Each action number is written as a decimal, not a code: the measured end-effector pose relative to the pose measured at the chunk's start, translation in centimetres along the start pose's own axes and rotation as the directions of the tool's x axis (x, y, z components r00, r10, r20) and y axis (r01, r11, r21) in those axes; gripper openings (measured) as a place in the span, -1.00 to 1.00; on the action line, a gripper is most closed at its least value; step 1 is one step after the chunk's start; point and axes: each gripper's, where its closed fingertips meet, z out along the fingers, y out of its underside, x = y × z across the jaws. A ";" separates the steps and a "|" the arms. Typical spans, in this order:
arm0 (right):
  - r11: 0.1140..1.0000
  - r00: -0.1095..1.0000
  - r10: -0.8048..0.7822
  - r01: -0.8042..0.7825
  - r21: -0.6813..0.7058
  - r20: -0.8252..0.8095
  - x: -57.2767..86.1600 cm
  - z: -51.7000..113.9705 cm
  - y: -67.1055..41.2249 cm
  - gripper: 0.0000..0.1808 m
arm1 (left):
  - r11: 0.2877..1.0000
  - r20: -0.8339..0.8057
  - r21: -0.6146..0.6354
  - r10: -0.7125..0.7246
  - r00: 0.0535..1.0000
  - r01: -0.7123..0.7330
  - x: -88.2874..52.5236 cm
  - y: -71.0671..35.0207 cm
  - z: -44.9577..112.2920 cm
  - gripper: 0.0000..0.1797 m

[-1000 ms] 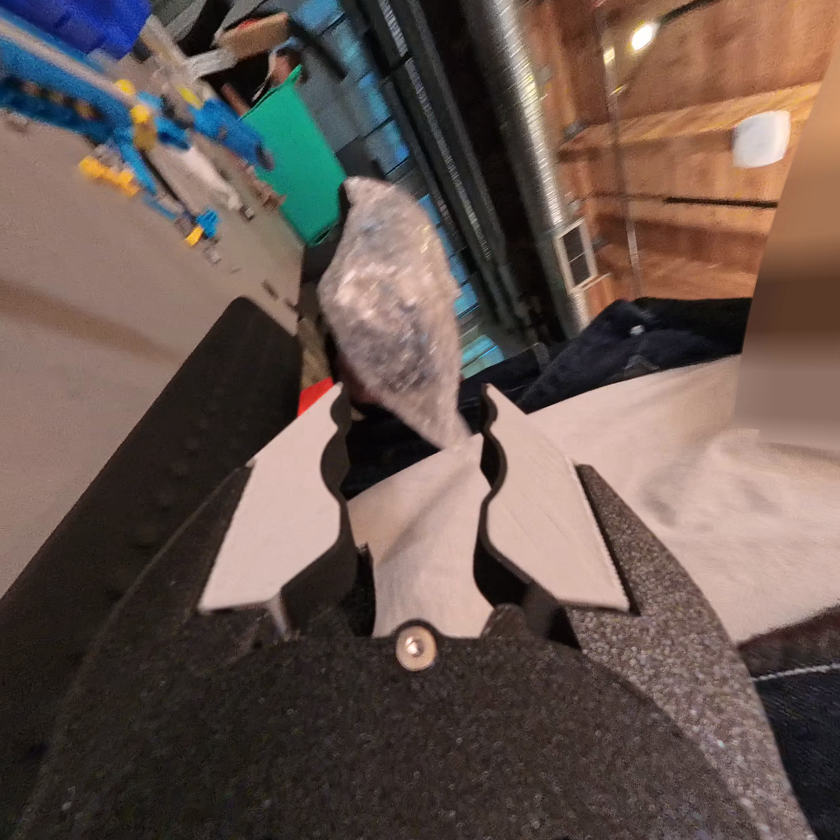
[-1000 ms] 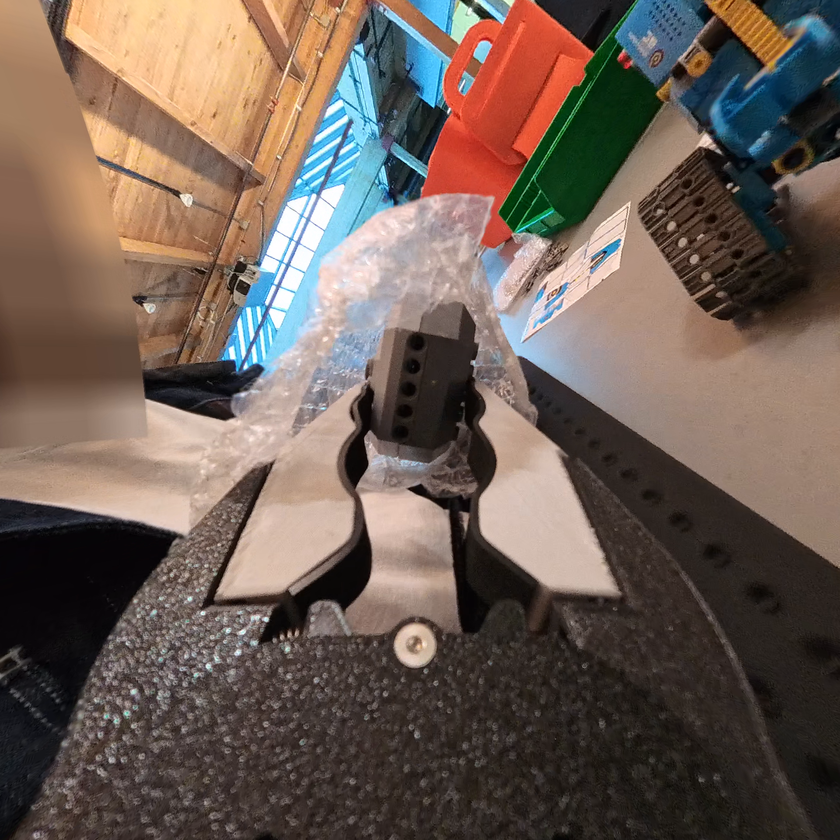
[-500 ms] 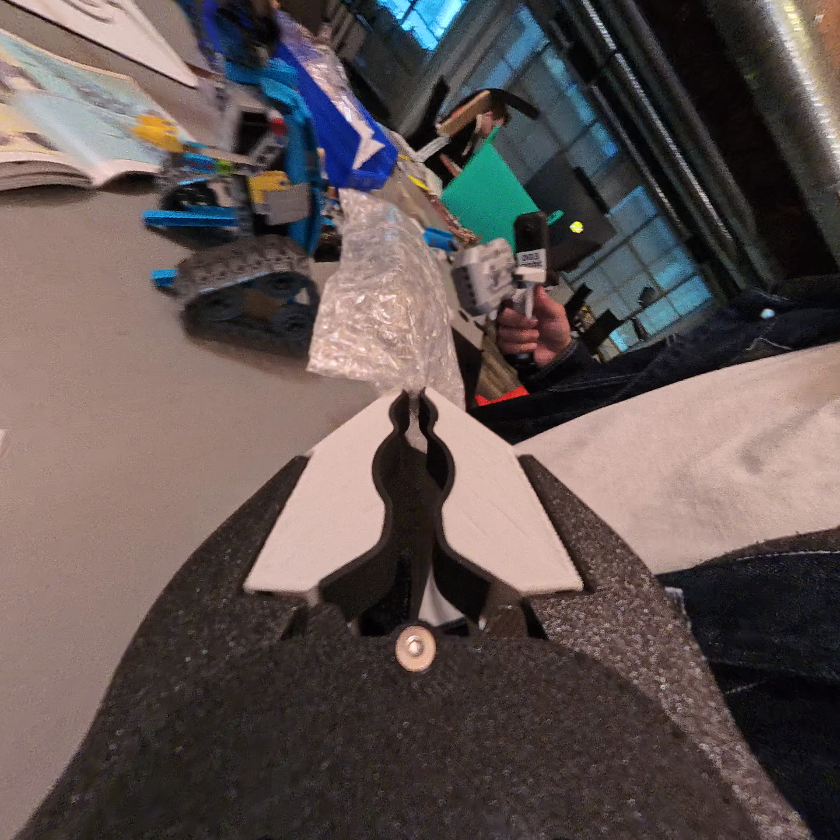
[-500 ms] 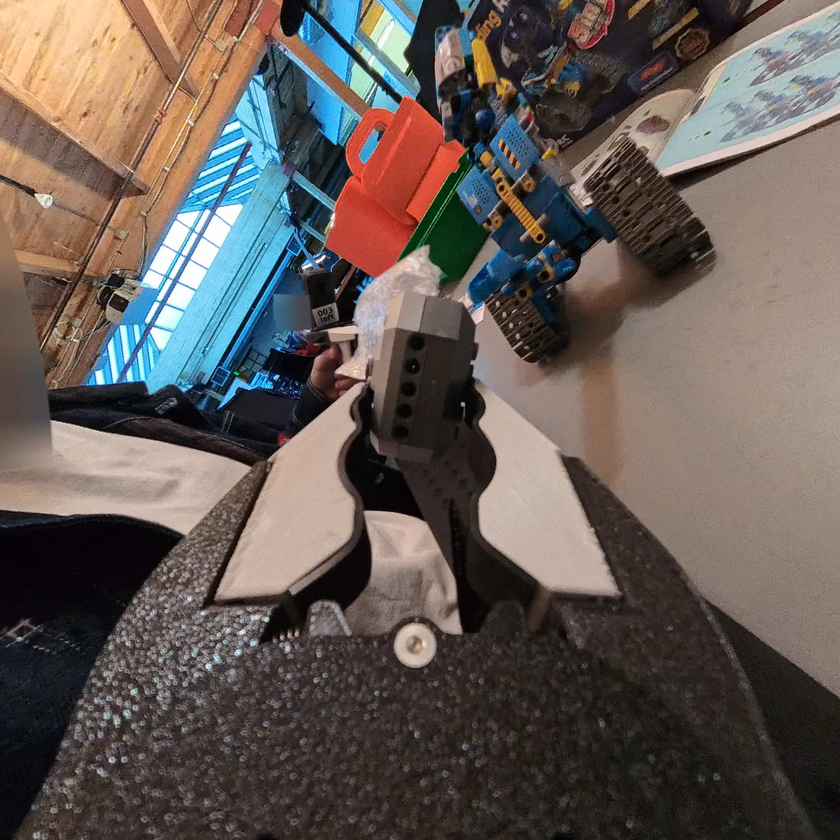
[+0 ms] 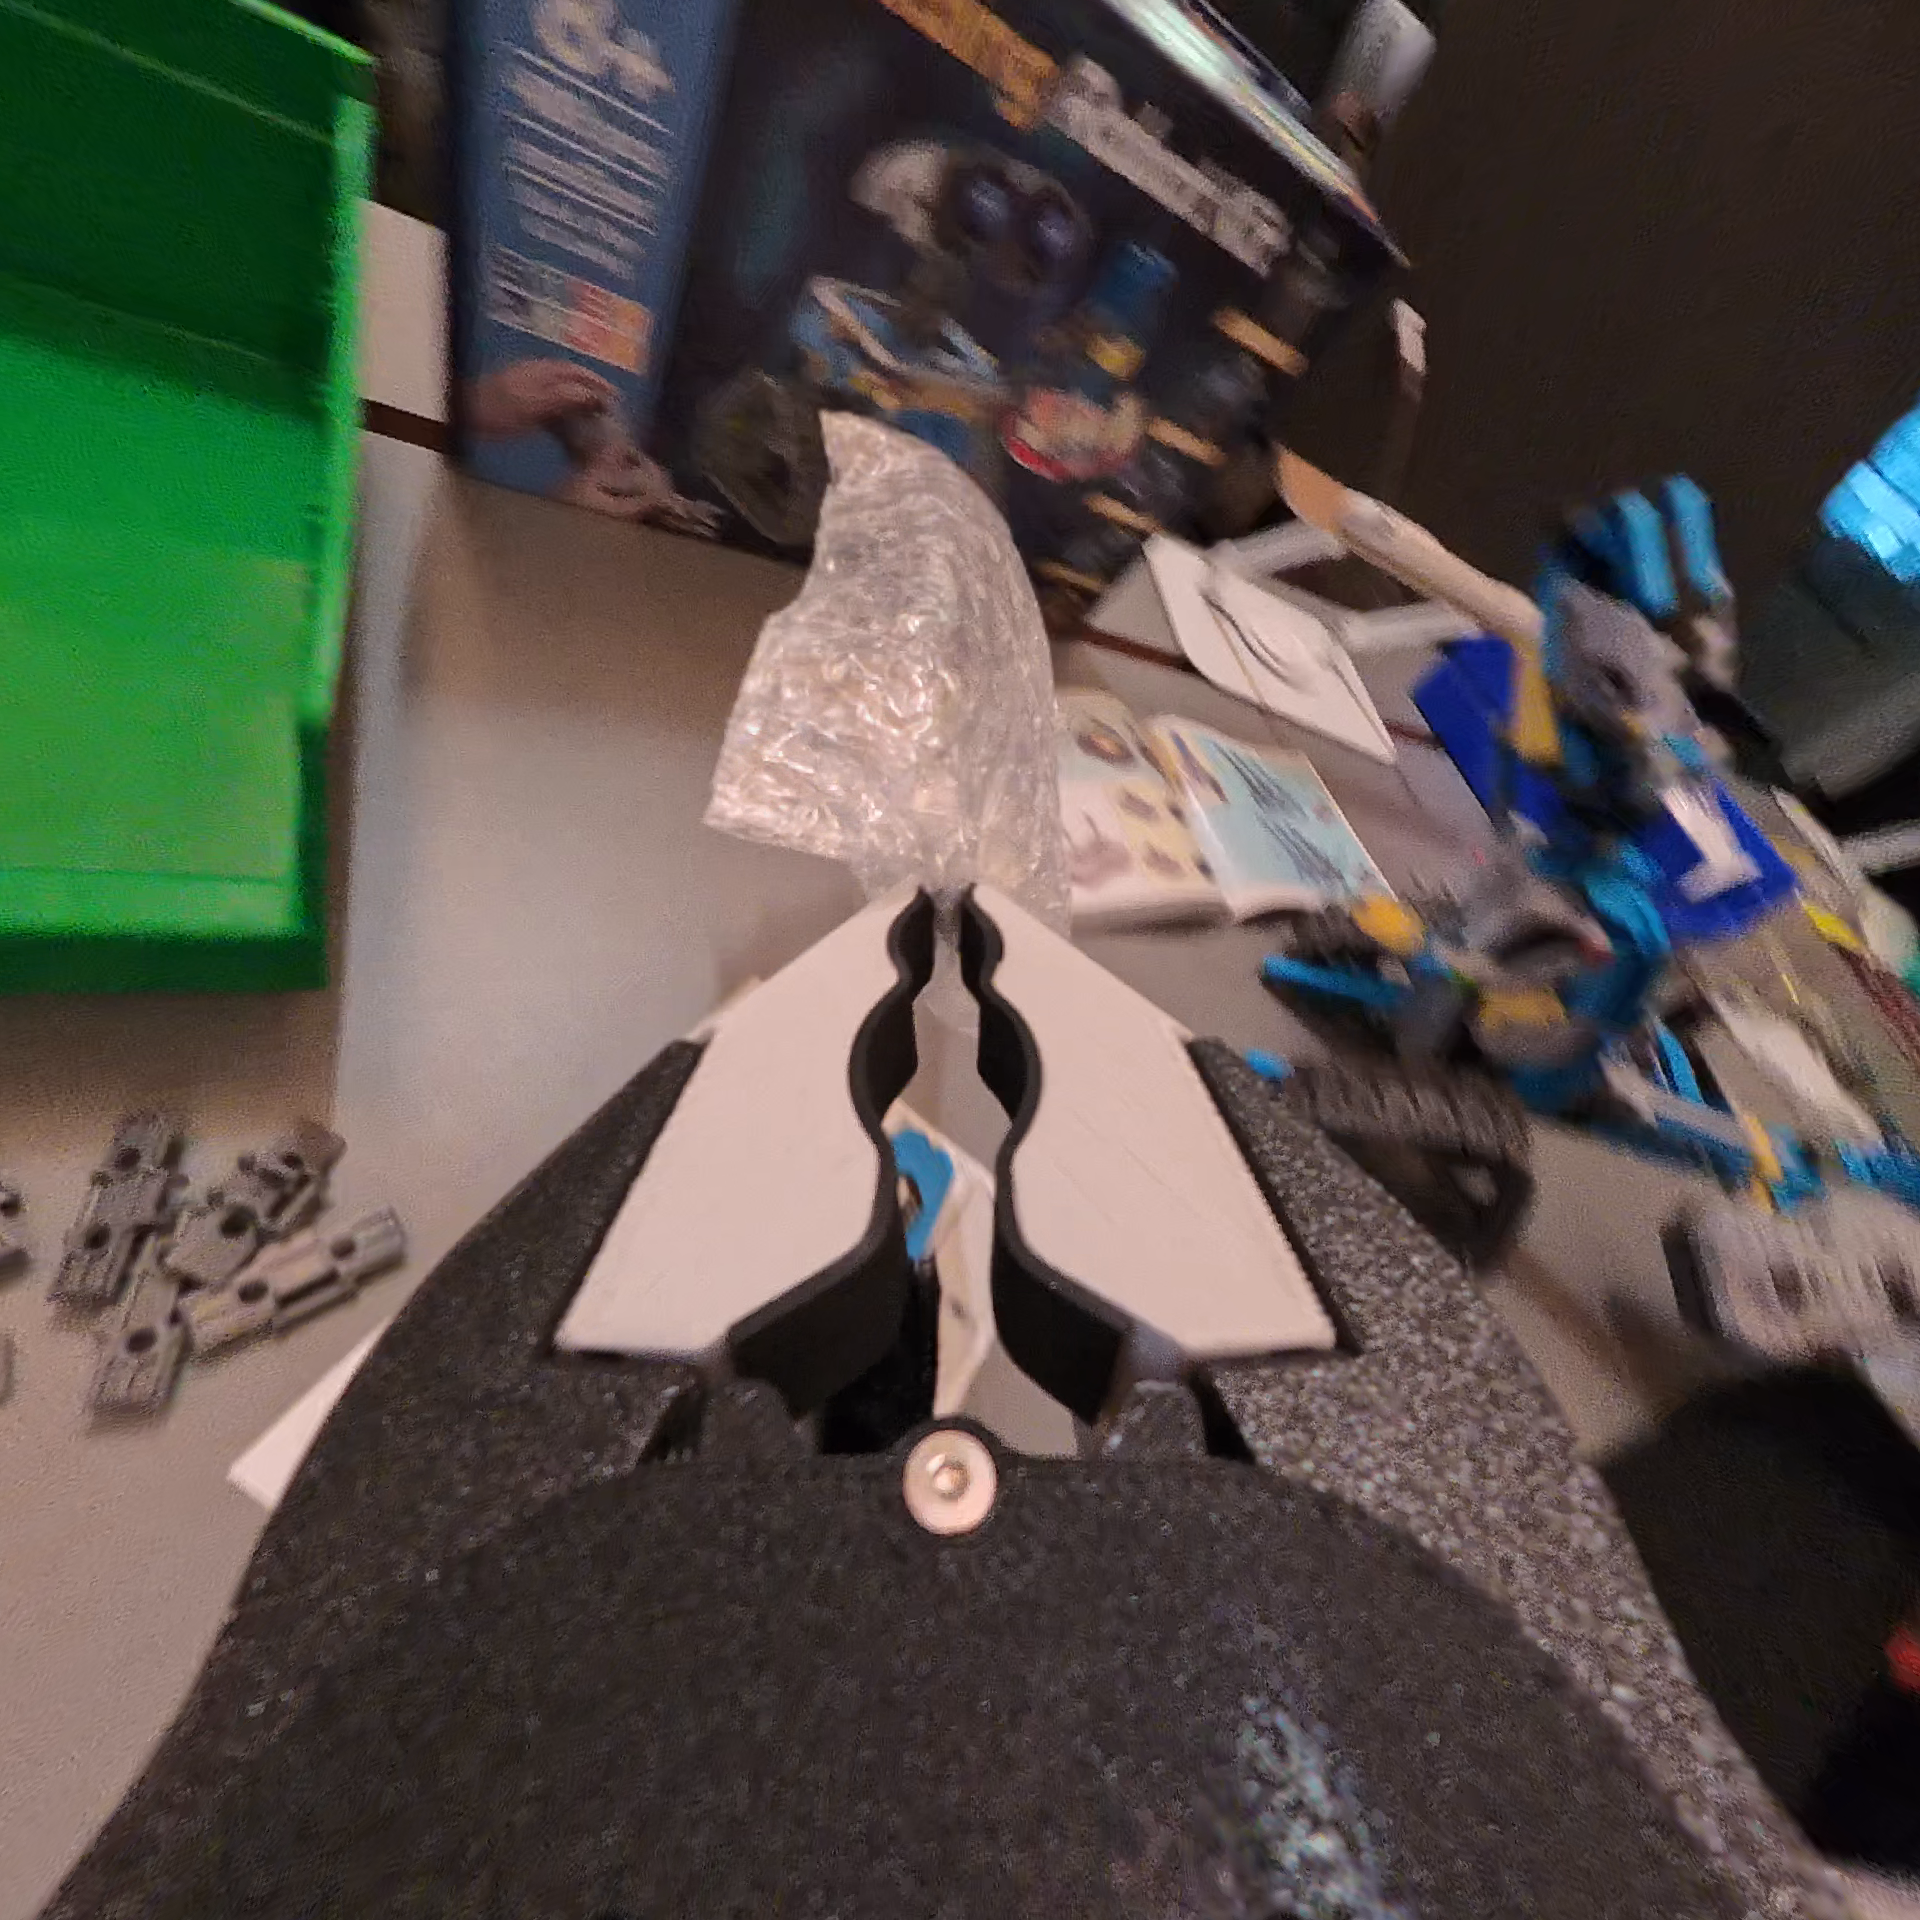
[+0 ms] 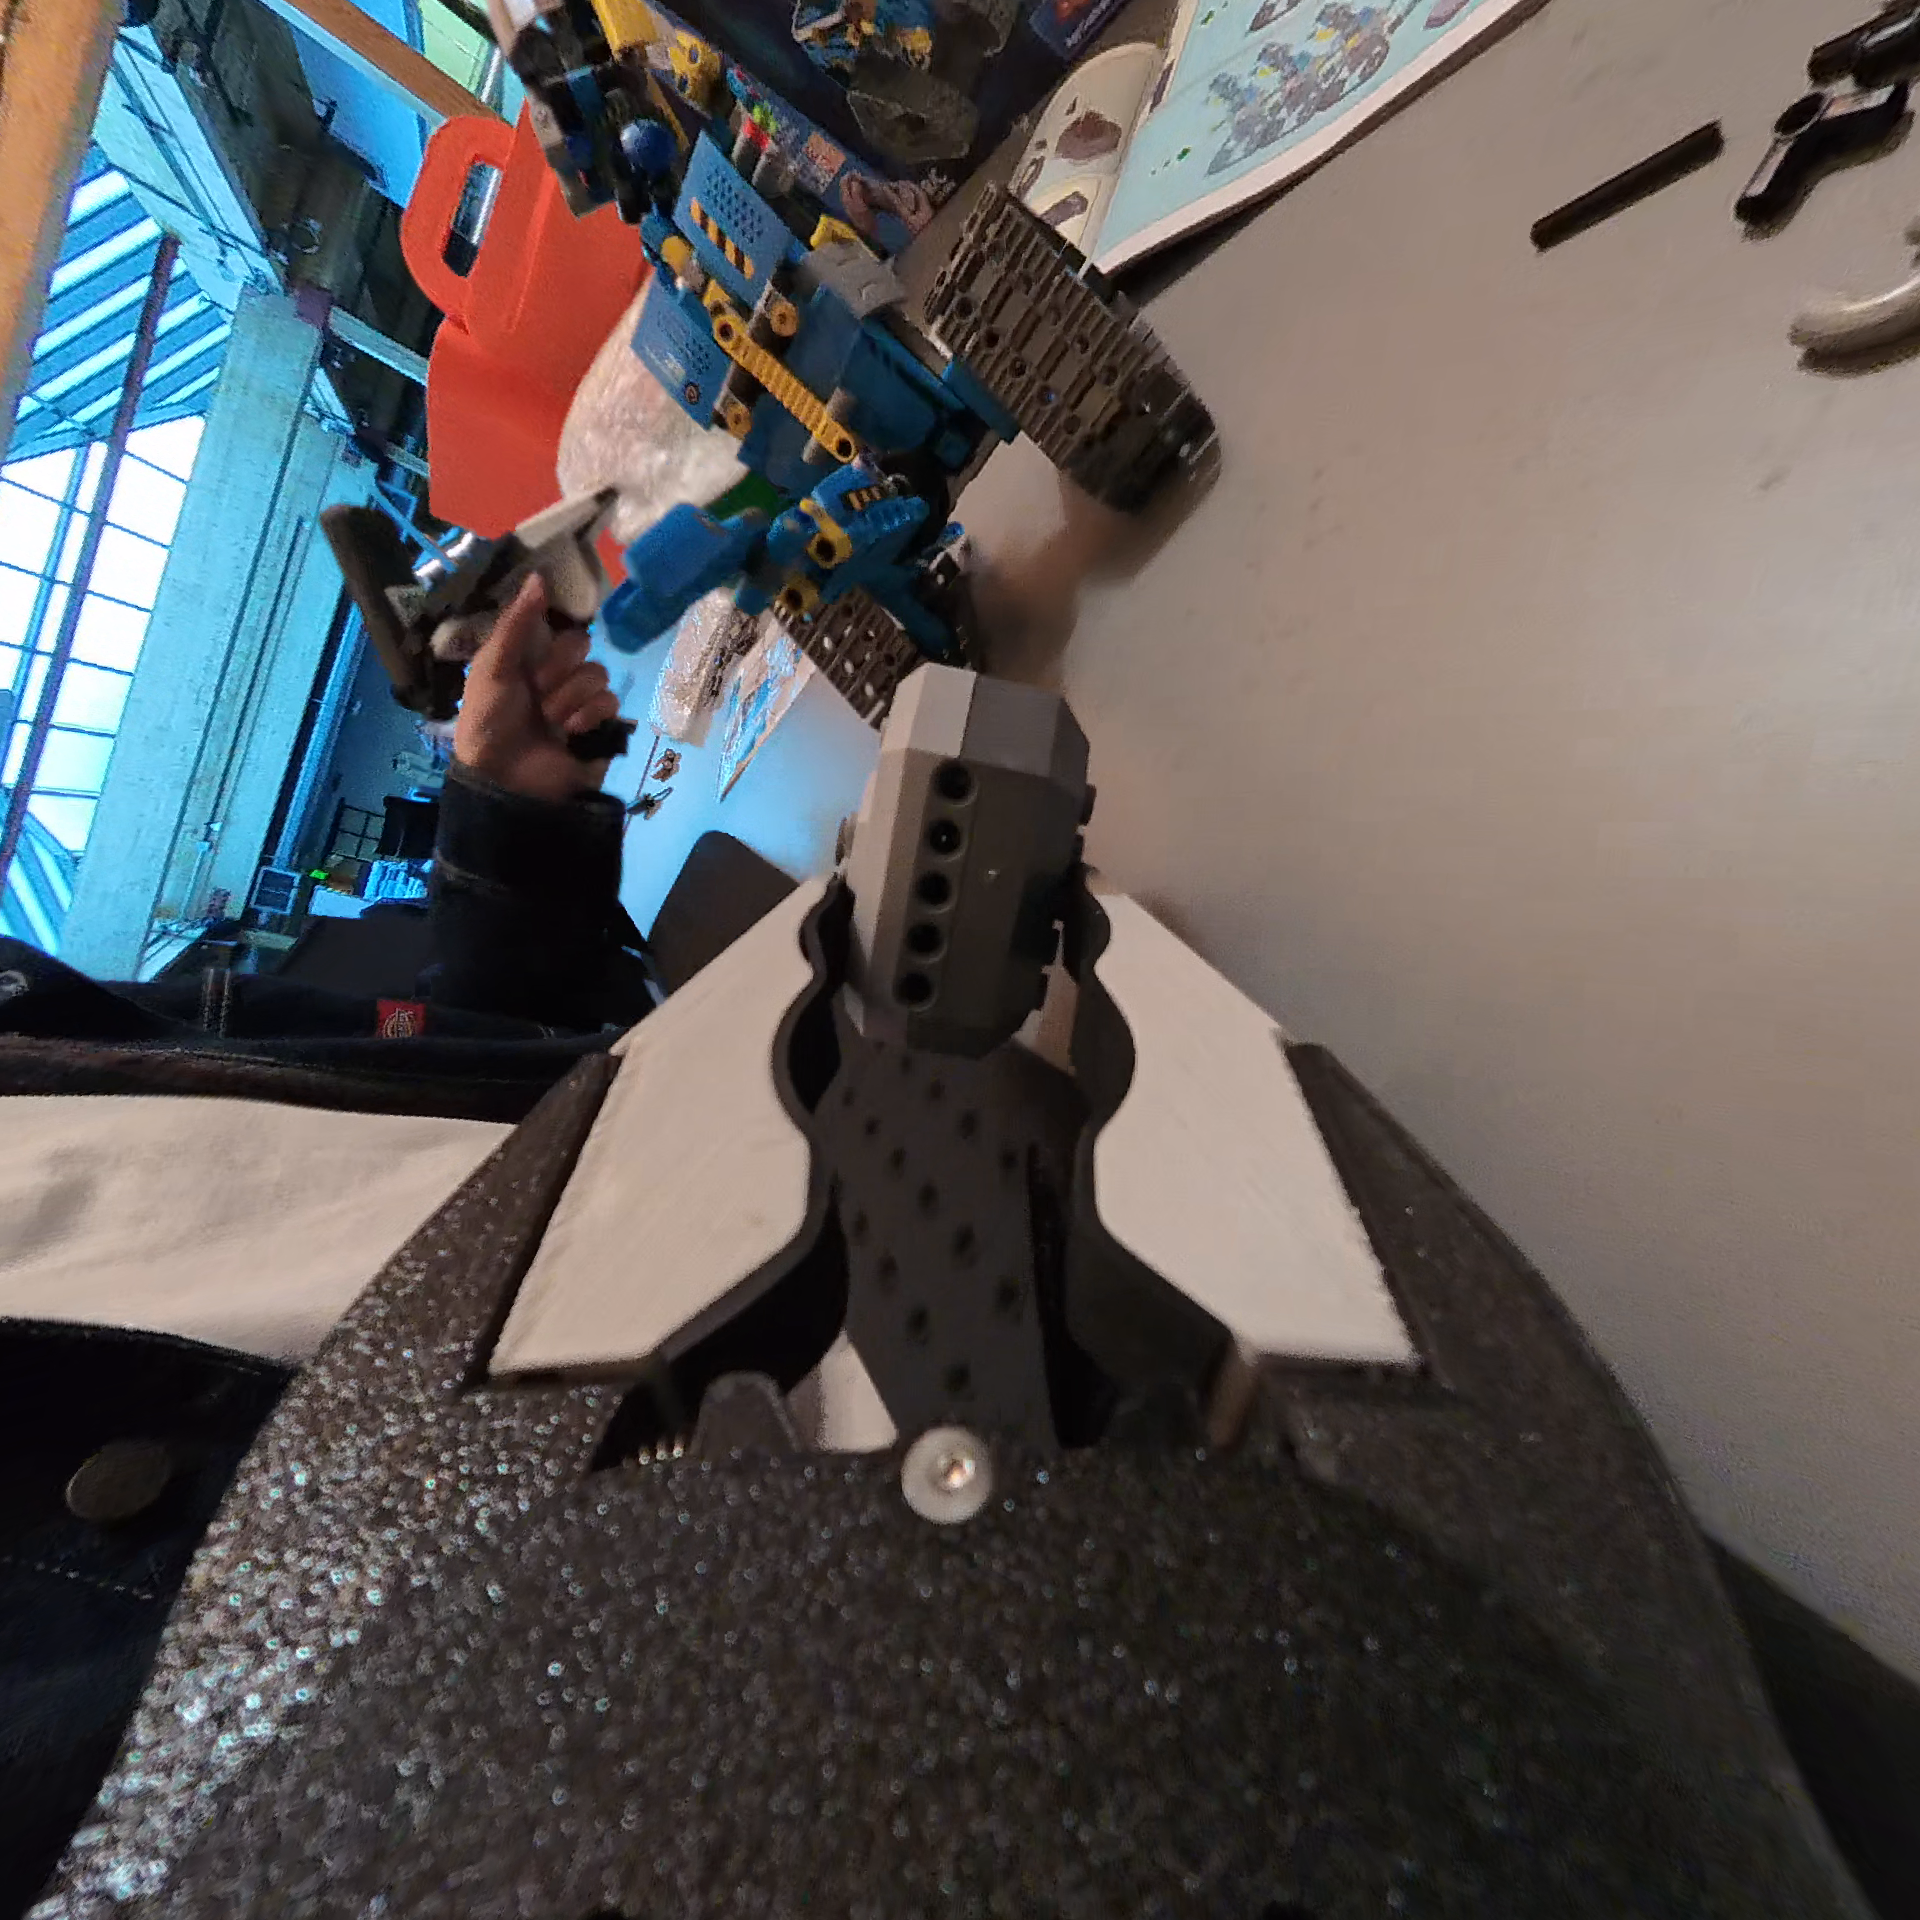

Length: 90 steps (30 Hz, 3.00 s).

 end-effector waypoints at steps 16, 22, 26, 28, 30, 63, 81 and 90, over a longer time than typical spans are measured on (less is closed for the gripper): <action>0.986 0.992 0.126 -0.122 -0.116 0.029 3.0 3.4 0.2 -0.55 | 0.991 0.397 -0.123 -0.001 0.918 0.055 -8.0 4.2 5.7 -0.34; 0.973 0.992 0.108 -0.091 -0.210 0.067 3.3 4.6 -0.2 -0.53 | 0.967 0.409 -0.215 0.218 0.886 -0.138 -4.6 7.5 1.3 -0.42; 0.970 1.000 0.021 -0.020 -0.240 0.001 4.4 5.4 -0.2 -0.47 | 0.934 0.410 -0.209 0.352 0.842 -0.289 -2.2 6.8 1.3 -0.44; 0.972 1.000 0.004 -0.009 -0.234 -0.025 4.7 5.5 -0.3 -0.47 | 0.935 0.395 -0.167 0.354 0.848 -0.312 -0.7 6.4 2.1 -0.41; 0.974 0.998 -0.016 0.000 -0.225 -0.068 5.2 5.5 -0.3 -0.46 | 0.944 0.384 -0.127 0.328 0.863 -0.303 0.6 6.5 2.9 -0.31; 0.895 0.739 -0.447 0.364 -0.258 -0.504 2.3 6.3 1.1 0.04 | 0.907 0.052 -0.134 0.409 0.911 -0.400 6.8 7.8 6.8 -0.39; 0.295 0.393 -0.899 0.870 -0.394 0.193 4.9 6.6 0.2 -0.19 | 0.561 -0.662 -0.117 0.570 0.486 -0.819 28.0 25.8 6.8 -0.19; 0.409 0.502 -0.850 0.822 -0.396 0.164 4.0 7.0 1.3 -0.27 | 0.430 -0.628 -0.097 0.673 0.391 -0.898 28.5 28.1 7.4 -0.28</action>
